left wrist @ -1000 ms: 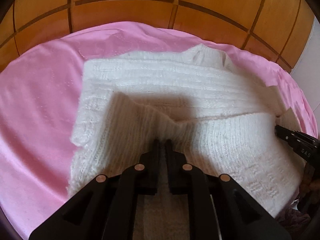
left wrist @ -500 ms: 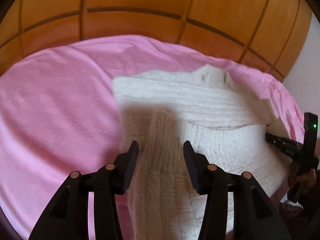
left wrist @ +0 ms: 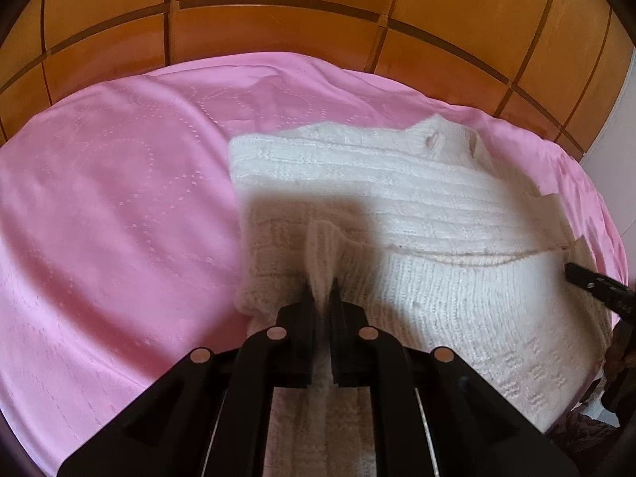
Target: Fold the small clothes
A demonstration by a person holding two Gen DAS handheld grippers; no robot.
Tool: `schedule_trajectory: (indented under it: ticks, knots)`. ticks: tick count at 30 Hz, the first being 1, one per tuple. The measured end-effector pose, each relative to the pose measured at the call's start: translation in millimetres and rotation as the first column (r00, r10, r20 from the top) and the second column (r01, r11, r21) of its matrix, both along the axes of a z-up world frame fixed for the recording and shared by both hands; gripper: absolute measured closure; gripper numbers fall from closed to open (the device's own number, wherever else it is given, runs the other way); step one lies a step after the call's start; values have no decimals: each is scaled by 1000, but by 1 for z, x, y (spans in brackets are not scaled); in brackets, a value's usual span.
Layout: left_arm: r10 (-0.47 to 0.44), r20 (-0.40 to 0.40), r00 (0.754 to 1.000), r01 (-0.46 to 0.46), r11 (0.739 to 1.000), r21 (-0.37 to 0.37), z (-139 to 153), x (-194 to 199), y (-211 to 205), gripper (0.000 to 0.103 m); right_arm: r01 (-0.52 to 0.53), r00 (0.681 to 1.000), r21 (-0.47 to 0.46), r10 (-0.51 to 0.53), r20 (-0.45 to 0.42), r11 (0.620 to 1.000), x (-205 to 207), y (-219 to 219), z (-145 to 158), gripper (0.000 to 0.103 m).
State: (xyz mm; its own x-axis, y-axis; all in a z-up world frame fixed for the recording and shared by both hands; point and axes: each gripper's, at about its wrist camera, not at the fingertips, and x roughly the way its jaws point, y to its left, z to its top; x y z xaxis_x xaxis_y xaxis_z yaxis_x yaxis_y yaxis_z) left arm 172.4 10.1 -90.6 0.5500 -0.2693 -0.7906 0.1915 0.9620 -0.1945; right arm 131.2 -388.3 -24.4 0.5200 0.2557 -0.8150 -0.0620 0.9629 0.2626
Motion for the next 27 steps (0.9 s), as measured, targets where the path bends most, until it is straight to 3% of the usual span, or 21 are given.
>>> schedule_trajectory:
  ticks: [5,15,16,18,20,21,22,27]
  knots:
    - [7,3,1000,-7,1000,-20,-1,-1,2,98,71,997,-99,-67,48,993,-18,-36,23,58]
    - [9,18,1000,-9,1000,-11,4,-5,2,98,116,993,-231,-116,11,966,-5,-52,0,56]
    - [7,20,1000,-7,1000,-9,5,-5,1,98,126,992,-245,-126,15,961,-6,-53,0,50]
    - [7,23,1000,-7,1000,-7,5,-6,1,98,136,991,-230,-135,18,964,-9,-58,-2,48]
    - [9,30,1000,-8,1000,-8,7,-8,0,98,129,991,-249,-130,12,960,-11,-57,-4,68]
    - [8,33,999,-8,1000,-7,8,-8,0,98,124,992,-268,-126,11,955,-11,-56,-5,89]
    - [8,39,999,-8,1000,-5,9,-10,0,98,122,992,-287,-121,22,950,-13,-54,-4,94]
    - [15,69,998,-14,1000,-20,20,-23,5,98,120,992,-316,-105,64,941,-21,-50,14,96]
